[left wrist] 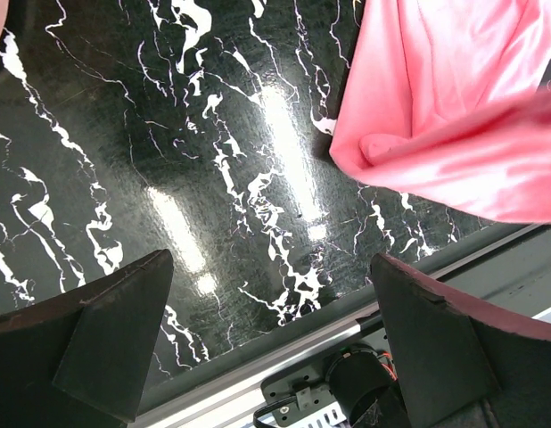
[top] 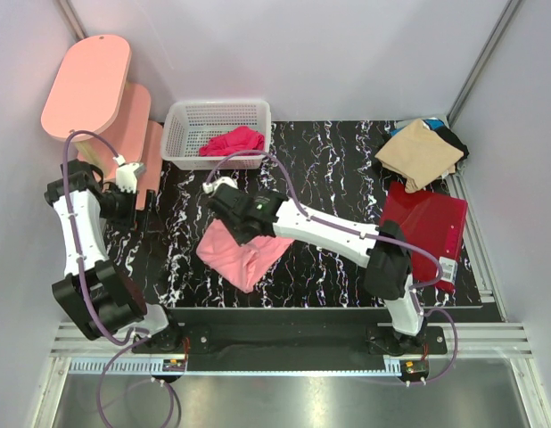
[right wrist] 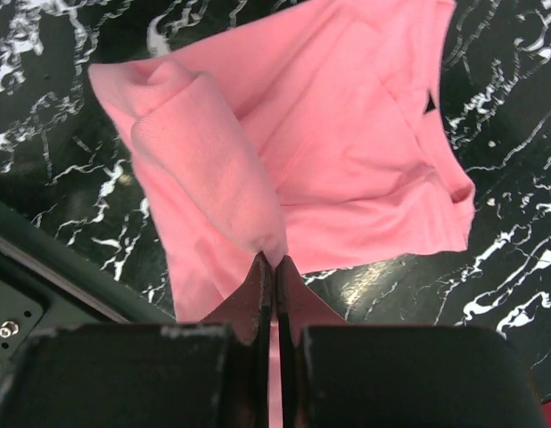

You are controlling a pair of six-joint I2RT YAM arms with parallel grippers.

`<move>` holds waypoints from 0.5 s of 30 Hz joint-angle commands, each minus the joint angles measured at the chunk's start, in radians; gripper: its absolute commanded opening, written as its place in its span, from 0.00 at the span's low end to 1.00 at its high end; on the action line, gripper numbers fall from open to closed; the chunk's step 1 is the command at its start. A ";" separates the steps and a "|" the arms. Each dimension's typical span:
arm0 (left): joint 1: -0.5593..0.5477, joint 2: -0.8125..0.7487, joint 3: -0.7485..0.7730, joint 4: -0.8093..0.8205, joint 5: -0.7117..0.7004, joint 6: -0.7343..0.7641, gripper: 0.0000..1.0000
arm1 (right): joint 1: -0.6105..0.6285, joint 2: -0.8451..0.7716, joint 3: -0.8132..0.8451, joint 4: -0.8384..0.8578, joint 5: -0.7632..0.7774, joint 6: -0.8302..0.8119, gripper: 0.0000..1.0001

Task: Fold and stack the t-shirts
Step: Fold the long partially folded tshirt into a neat square

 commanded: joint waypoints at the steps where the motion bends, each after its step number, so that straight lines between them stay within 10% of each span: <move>1: -0.003 0.008 0.047 -0.008 0.036 -0.011 0.99 | -0.055 -0.092 -0.058 0.121 -0.056 0.010 0.00; 15: -0.027 0.013 0.036 -0.010 0.034 -0.017 0.99 | -0.160 -0.014 -0.093 0.197 -0.062 -0.022 0.00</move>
